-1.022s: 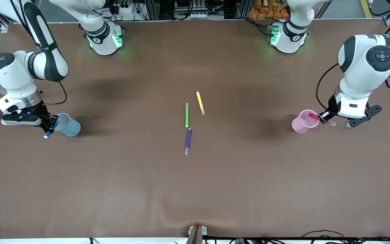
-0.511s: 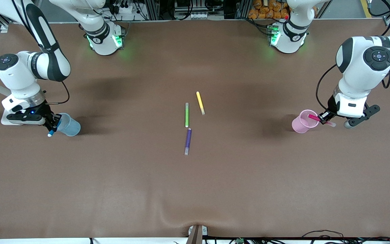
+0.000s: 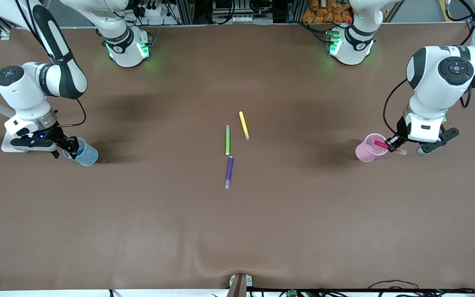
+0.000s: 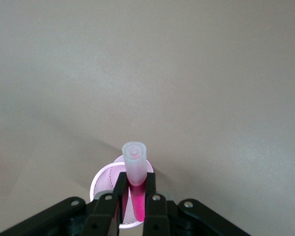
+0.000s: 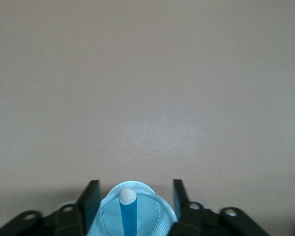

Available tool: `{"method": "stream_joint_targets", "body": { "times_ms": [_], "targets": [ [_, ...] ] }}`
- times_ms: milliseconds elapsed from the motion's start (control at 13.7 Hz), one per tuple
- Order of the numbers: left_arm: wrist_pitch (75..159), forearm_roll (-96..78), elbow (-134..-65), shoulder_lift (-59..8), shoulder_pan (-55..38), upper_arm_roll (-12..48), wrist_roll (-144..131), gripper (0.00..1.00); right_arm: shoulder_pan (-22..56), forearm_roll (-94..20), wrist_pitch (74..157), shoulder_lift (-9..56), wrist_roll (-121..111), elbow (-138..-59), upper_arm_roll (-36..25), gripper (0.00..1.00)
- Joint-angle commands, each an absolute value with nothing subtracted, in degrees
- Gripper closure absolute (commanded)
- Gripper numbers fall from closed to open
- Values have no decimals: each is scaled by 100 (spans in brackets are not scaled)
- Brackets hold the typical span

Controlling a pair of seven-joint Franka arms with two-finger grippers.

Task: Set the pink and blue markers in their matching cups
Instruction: 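Open the right gripper over the blue cup and withdraw it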

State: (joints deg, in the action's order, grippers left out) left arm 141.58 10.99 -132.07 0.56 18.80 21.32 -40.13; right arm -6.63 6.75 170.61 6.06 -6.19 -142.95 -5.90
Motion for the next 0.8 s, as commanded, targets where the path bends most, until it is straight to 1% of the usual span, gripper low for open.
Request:
{"method": "stream_joint_targets", "body": {
  "times_ms": [0, 219, 292, 365, 511, 657, 730],
  "targets": [
    [14685, 1213, -13657, 246, 2004, 2171, -4008, 100, -738, 747, 17077, 545, -527, -14212, -501, 0],
    [14897, 1230, -13798, 220, 2047, 2162, -4008, 100, -738, 738, 17034, 527, -536, -14010, -492, 0],
    [15011, 1396, -13868, 202, 2126, 2171, -4008, 100, -738, 730, 16824, 519, -536, -13897, -483, 0],
    [15177, 1624, -13939, 176, 2240, 2180, -4008, 100, -730, 712, 16448, 501, -536, -13704, -475, 0],
    [15363, 1758, -14001, 88, 2399, 2188, -4008, 100, -695, 677, 15290, 492, -536, -13073, -457, 0],
    [15363, 1758, -13992, 70, 2391, 2197, -4086, 100, -581, 546, 13597, 571, -536, -12038, -466, 0],
    [15363, 1758, -13992, 36, 2382, 2197, -4096, 100, -537, 232, 12700, 684, -527, -11475, -466, 0]
  ]
}}
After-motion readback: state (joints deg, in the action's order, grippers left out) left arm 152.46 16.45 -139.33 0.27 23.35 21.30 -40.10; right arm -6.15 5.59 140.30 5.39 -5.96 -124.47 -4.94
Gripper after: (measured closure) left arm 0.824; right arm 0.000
